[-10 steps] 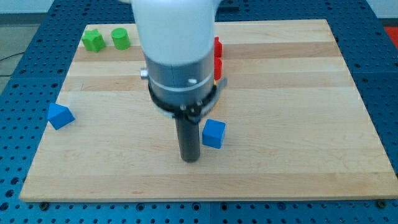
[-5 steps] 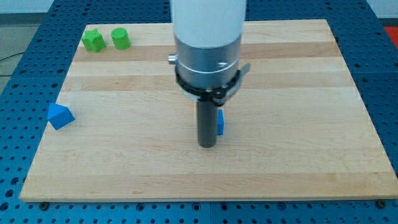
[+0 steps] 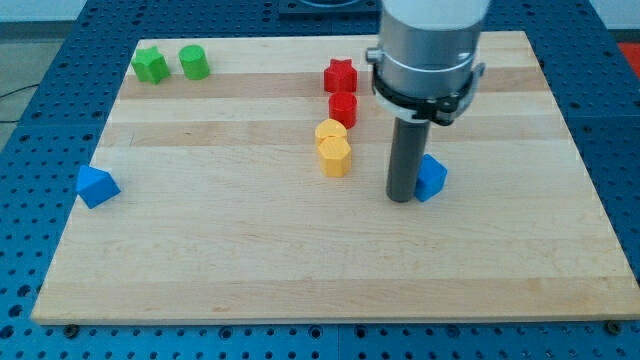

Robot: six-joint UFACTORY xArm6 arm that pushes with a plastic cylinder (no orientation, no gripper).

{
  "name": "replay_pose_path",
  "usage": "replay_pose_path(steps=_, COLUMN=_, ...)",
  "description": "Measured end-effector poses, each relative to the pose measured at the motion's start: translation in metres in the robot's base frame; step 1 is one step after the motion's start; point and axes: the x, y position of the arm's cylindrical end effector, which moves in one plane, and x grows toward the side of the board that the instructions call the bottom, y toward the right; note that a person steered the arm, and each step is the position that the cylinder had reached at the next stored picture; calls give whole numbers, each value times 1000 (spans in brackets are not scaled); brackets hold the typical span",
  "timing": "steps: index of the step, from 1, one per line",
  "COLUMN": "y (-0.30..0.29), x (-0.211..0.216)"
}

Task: Move the blue cube to the right

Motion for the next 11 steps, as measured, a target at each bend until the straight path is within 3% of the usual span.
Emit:
replay_pose_path(steps=2, y=-6, x=-18)
replay_pose_path(steps=4, y=74, x=-22)
replay_pose_path(steps=6, y=66, x=4)
replay_pose_path(steps=8, y=126, x=6)
replay_pose_path(steps=9, y=88, x=10)
replay_pose_path(steps=10, y=76, x=-28)
replay_pose_path(steps=11, y=150, x=-63)
